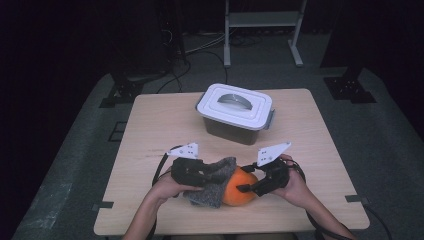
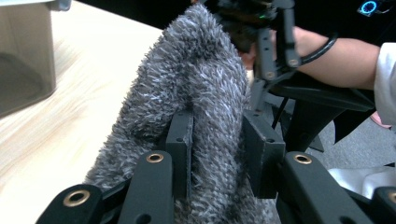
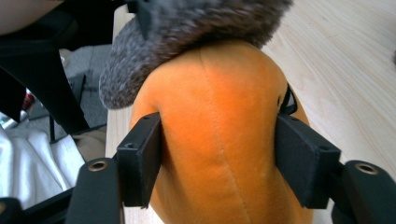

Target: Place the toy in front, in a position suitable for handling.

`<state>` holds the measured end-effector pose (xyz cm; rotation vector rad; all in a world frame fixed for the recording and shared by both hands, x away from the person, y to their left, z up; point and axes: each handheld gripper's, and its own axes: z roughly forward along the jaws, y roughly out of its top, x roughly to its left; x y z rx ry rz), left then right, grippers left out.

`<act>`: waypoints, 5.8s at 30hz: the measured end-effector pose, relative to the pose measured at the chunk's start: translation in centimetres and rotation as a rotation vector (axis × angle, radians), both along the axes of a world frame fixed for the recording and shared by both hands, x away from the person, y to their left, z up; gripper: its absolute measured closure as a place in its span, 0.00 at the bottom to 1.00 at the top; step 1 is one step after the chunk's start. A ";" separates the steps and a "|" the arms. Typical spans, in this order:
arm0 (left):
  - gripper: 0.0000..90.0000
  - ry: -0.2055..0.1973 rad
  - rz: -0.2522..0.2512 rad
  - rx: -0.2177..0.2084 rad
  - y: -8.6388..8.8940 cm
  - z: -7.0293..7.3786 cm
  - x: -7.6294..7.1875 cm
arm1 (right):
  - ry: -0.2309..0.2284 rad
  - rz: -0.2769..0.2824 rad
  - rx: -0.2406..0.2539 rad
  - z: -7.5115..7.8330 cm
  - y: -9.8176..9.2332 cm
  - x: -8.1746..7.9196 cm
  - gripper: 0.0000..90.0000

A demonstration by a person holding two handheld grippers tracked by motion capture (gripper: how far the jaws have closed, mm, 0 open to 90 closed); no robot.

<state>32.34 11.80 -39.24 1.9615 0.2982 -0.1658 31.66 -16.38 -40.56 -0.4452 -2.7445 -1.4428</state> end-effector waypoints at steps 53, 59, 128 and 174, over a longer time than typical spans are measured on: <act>0.80 -0.039 0.009 0.066 -0.2 0.1 0.0 | -0.139 0.132 -0.081 0.0 1.2 -2.5 0.51; 0.80 0.012 0.051 0.087 1.7 -1.5 0.8 | -0.095 0.101 -0.046 -0.1 -0.3 -1.5 0.51; 0.79 0.005 0.091 0.138 3.4 -2.7 0.3 | -0.003 0.014 0.018 -0.4 -1.5 0.1 0.50; 0.78 0.043 0.492 0.256 19.1 -3.5 -0.4 | 0.008 0.011 0.038 -0.5 -1.2 0.4 0.49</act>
